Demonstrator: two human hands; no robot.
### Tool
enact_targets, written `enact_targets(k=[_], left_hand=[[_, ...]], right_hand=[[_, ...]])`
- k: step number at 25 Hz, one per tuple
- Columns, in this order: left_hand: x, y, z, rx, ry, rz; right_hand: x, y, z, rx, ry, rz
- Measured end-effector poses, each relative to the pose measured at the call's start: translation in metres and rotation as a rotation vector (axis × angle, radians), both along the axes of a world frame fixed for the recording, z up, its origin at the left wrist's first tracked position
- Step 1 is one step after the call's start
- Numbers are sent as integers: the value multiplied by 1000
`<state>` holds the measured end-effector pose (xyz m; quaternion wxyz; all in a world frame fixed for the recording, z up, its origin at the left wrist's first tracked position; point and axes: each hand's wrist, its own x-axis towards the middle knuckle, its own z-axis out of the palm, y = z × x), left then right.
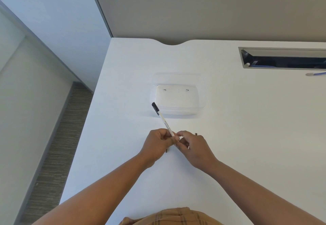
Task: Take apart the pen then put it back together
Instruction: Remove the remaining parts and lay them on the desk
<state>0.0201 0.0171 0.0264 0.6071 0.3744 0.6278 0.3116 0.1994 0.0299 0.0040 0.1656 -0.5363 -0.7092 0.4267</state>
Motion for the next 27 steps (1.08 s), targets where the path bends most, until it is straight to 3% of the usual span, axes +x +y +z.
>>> enact_targets(k=[4, 5, 7, 9, 11, 12, 15, 19, 27], left_hand=[[-4, 3, 5, 72, 193, -126], [-7, 4, 8, 91, 327, -207], [-13, 6, 13, 238, 764, -374], [-17, 5, 17, 626, 1099, -430], [-20, 3, 14, 972, 1155, -492], [-22, 5, 11, 1030, 1190, -551], [-26, 9, 8, 965, 1282, -683], [-29, 9, 2, 919, 1253, -725], [-42, 7, -4, 835, 1123, -594]], right_hand=[[-1, -1, 4, 53, -85, 16], [-1, -1, 5, 60, -108, 18], [0, -1, 6, 87, -158, 21], [0, 0, 7, 136, -237, 35], [0, 1, 10, 180, -315, 79], [0, 2, 11, 196, -344, 106], [0, 2, 14, 246, -402, 167], [0, 0, 12, 279, -466, 239], [10, 2, 15, 199, -400, 165]])
